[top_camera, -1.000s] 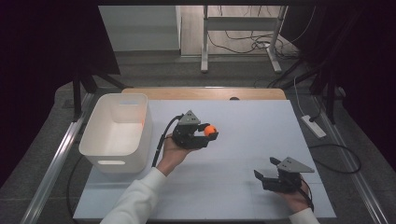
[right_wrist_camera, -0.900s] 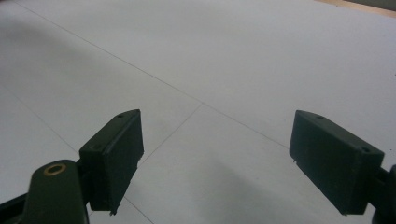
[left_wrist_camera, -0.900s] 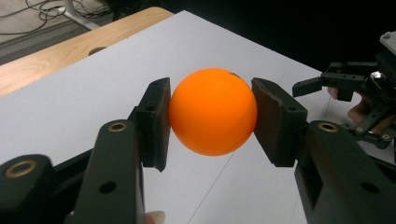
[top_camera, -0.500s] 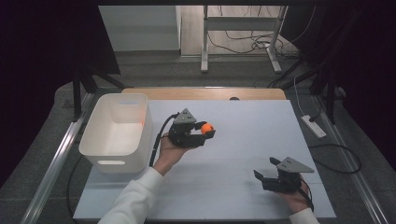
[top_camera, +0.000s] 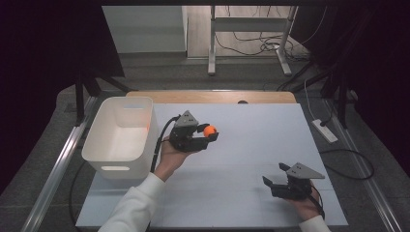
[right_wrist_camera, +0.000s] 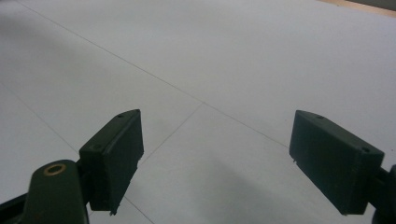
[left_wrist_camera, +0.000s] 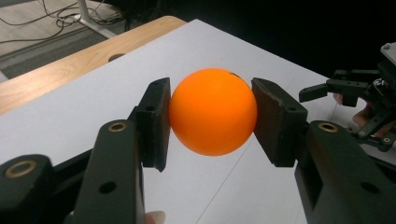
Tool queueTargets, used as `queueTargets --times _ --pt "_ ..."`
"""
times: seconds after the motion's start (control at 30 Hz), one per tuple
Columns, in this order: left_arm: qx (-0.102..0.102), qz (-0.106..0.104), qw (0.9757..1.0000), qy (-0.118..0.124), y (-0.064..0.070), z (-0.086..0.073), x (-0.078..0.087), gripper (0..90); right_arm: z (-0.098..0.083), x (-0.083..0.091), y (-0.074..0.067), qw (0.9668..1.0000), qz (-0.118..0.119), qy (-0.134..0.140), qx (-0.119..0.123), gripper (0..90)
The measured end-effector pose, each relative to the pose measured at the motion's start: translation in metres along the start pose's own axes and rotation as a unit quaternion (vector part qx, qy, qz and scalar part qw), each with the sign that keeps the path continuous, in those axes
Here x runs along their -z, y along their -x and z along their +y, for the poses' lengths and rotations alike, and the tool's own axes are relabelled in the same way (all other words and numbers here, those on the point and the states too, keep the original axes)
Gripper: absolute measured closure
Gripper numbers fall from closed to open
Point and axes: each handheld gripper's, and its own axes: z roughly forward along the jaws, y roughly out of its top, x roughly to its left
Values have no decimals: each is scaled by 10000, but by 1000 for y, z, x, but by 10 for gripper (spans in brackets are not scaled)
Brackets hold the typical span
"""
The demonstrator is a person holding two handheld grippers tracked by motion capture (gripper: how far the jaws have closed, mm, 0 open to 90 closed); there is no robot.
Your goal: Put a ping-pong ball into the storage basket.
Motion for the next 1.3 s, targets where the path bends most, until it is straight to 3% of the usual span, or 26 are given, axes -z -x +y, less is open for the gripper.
queueTargets --times 0.47,1.3 --pt "16 140 9999 77 -6 0 11 504 0 0 0 10000 -5 3 -4 177" --pt "167 489 9983 275 -23 -2 45 504 0 0 0 10000 -25 6 -27 177"
